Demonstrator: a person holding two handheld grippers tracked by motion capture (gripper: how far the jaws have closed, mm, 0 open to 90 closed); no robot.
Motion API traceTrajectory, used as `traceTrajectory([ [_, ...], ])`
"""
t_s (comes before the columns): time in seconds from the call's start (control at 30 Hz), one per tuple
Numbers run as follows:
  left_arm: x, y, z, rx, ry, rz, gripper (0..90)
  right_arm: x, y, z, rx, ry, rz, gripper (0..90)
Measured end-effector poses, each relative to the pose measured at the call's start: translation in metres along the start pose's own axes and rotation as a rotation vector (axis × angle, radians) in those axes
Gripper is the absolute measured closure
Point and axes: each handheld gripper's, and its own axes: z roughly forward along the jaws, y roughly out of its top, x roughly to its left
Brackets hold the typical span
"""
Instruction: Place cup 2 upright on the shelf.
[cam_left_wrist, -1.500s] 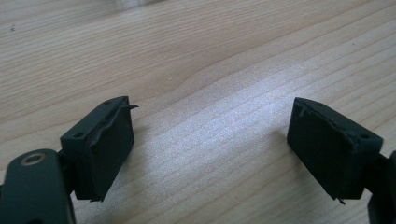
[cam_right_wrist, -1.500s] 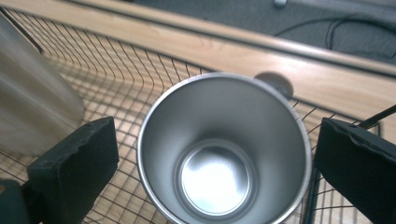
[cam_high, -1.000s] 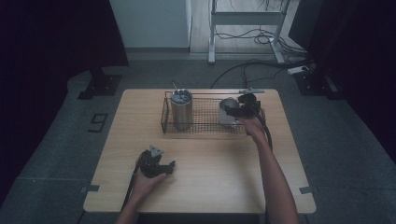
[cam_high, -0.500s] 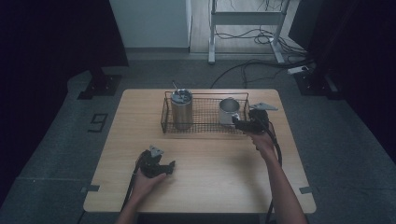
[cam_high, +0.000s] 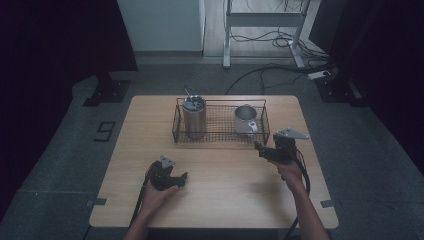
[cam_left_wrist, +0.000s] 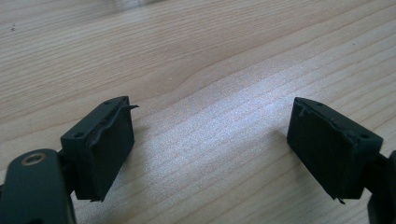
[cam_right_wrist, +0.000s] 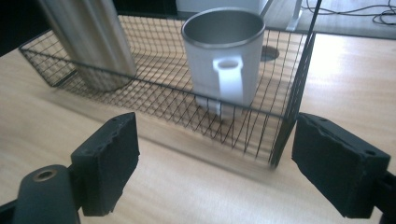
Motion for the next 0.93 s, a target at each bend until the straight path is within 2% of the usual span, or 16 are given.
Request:
traceTrajectory([
  [0.2, 0.0, 0.0, 0.0, 0.0, 0.0, 0.0, 14.8, 0.004, -0.021, -0.007, 0.031, 0.007, 0.026, 15.0],
  [0.57, 0.0, 0.0, 0.0, 0.0, 0.0, 0.001, 14.8, 0.015, -0.052, -0.015, 0.063, 0.044, 0.021, 15.1],
  [0.7, 0.0, 0.0, 0.0, 0.0, 0.0, 0.001, 14.9, 0.015, -0.056, -0.013, 0.078, 0.039, 0.026, 15.1],
  [0.83, 0.0, 0.0, 0.0, 0.0, 0.0, 0.0, 14.9, 0.014, -0.056, -0.013, 0.069, 0.027, 0.03, 14.6],
  [0.93, 0.0, 0.0, 0.0, 0.0, 0.0, 0.001, 14.8, 0.013, -0.058, -0.011, 0.092, 0.012, 0.027, 13.6],
])
